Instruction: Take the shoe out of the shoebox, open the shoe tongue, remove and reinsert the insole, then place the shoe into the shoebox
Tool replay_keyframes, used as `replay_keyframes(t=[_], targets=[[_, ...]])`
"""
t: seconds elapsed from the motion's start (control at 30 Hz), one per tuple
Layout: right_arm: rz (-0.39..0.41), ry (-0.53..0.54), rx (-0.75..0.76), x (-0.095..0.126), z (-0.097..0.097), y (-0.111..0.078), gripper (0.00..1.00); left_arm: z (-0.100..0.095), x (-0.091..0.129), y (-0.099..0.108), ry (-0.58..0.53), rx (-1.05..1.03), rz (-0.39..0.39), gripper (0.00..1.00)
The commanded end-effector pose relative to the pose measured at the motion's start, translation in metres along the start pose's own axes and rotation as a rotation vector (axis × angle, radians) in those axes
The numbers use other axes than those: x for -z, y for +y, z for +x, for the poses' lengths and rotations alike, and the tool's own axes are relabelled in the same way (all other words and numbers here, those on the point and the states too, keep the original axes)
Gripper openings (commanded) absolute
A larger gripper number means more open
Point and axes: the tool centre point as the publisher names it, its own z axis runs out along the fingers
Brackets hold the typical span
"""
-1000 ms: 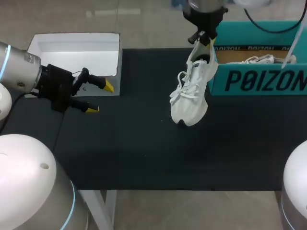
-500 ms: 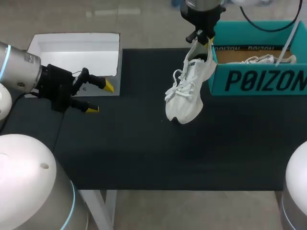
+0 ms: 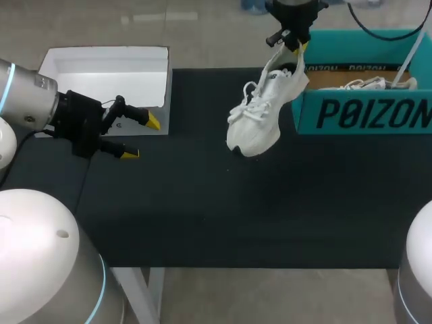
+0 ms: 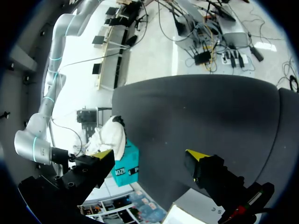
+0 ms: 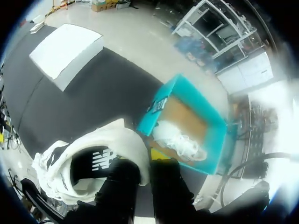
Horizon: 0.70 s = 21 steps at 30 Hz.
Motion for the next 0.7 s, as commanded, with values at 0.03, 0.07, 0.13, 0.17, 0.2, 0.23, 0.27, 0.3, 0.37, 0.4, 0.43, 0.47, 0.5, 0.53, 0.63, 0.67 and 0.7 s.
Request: replay_keyframes(t=[0.03, 0.07, 0.13, 0.17, 0.2, 0.23, 0.27, 0.3, 0.37, 0.4, 0.43, 0.47, 0.5, 0.53, 0.63, 0.67, 0.7], targets=[[-0.029, 0.049, -0.108, 0.004, -0.034, -0.016, 0.0, 0.0, 0.0, 0.0, 0.004, -0.001, 0.0, 1.0], [-0.019, 0.062, -0.145, 0.003, -0.044, -0.017, 0.0, 0.0, 0.0, 0.0, 0.004, -0.001, 0.0, 1.0], [-0.017, 0.057, -0.198, -0.001, -0.061, -0.019, 0.0, 0.0, 0.0, 0.0, 0.004, -0.001, 0.0, 1.0], [-0.008, 0.065, -0.223, -0.004, -0.069, -0.02, 0.0, 0.0, 0.0, 0.0, 0.004, -0.001, 0.0, 1.0], [-0.009, 0.063, -0.253, -0.007, -0.077, -0.02, 0.0, 0.0, 0.0, 0.0, 0.004, -0.001, 0.0, 1.0], [-0.002, 0.057, -0.283, -0.01, -0.085, -0.021, 0.0, 0.0, 0.0, 0.0, 0.004, -0.001, 0.0, 1.0], [0.004, 0.07, -0.31, -0.013, -0.091, -0.022, 0.0, 0.0, 0.0, 0.0, 0.004, -0.001, 0.0, 1.0], [0.01, 0.064, -0.338, -0.015, -0.097, -0.023, 0.0, 0.0, 0.0, 0.0, 0.004, -0.001, 0.0, 1.0], [0.027, 0.058, -0.396, -0.022, -0.115, -0.023, 0.0, 0.0, 0.0, 0.0, 0.004, -0.001, 0.0, 1.0], [0.025, 0.066, -0.419, -0.024, -0.123, -0.023, 0.0, 0.0, 0.0, 0.0, 0.004, -0.001, 0.0, 1.0], [0.049, 0.045, -0.453, -0.028, -0.133, -0.023, 0.0, 0.0, 0.0, 0.0, 0.004, -0.001, 0.0, 1.0], [0.045, 0.057, -0.471, -0.03, -0.142, -0.024, 0.0, 0.0, 0.0, 0.0, 0.004, -0.001, 0.0, 1.0], [0.068, 0.073, -0.497, -0.033, -0.151, -0.024, 0.0, 0.0, 0.0, 0.0, 0.004, -0.001, 0.0, 1.0], [0.101, 0.051, -0.513, -0.037, -0.159, -0.025, 0.0, 0.0, 0.0, 0.0, 0.004, -0.001, 0.0, 1.0], [0.064, 0.082, -0.472, -0.039, -0.164, -0.025, 0.0, 0.0, 0.0, 0.0, 0.004, -0.001, 0.0, 1.0], [0.064, 0.082, -0.472, -0.039, -0.164, -0.025, 0.0, 0.0, 0.0, 0.0, 0.004, -0.001, 0.0, 1.0], [0.064, 0.082, -0.472, -0.039, -0.164, -0.025, 0.0, 0.0, 0.0, 0.0, 0.004, -0.001, 0.0, 1.0]])
